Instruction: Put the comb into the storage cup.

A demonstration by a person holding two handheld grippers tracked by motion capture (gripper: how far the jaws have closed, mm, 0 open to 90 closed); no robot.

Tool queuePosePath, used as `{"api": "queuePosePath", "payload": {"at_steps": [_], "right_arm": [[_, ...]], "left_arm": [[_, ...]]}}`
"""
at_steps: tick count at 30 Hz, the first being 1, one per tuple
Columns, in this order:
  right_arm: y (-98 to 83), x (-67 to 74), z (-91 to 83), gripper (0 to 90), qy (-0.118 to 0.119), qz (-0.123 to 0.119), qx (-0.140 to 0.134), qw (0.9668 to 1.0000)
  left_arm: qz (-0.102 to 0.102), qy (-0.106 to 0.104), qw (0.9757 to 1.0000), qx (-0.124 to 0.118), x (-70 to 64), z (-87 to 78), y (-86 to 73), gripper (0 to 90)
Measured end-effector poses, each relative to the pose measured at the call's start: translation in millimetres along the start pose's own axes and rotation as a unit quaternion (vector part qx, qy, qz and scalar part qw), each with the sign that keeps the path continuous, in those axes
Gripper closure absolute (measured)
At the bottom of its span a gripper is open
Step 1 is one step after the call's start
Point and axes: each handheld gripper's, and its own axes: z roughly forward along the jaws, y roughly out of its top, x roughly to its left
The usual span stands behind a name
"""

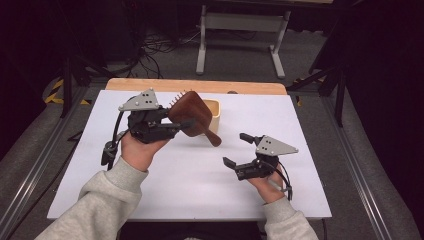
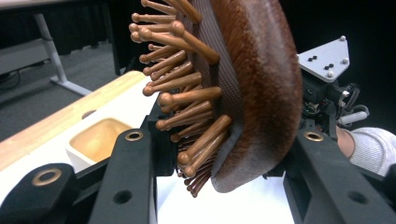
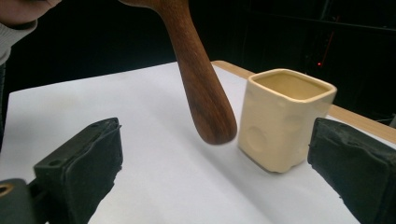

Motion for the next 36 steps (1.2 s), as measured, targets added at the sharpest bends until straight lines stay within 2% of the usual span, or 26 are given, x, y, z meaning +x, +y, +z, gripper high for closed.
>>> {"api": "queuePosePath", "payload": {"at_steps": [6,12,26,36], "right_arm": [[-0.8,-5.4,-5.4,3.6,-0.008,0.005,-0.004,0.9999],[-1.0,-6.5,-6.5,3.3,-0.01,0.006,-0.007,0.9999],[-1.4,-7.7,-7.3,3.3,-0.011,0.008,-0.008,0.9999],[-1.5,-8.4,-8.0,3.3,-0.011,0.008,-0.008,0.9999]], "left_arm": [[0.013,0.021,0.9997,-0.005,5.3,-1.1,12.7,59.0],[0.015,0.04,0.999,-0.015,11.1,-2.3,21.7,58.9],[0.007,0.072,0.997,-0.027,22.6,4.2,30.4,58.4],[-0.006,0.102,0.994,-0.04,30.2,14.3,30.6,58.1]]}}
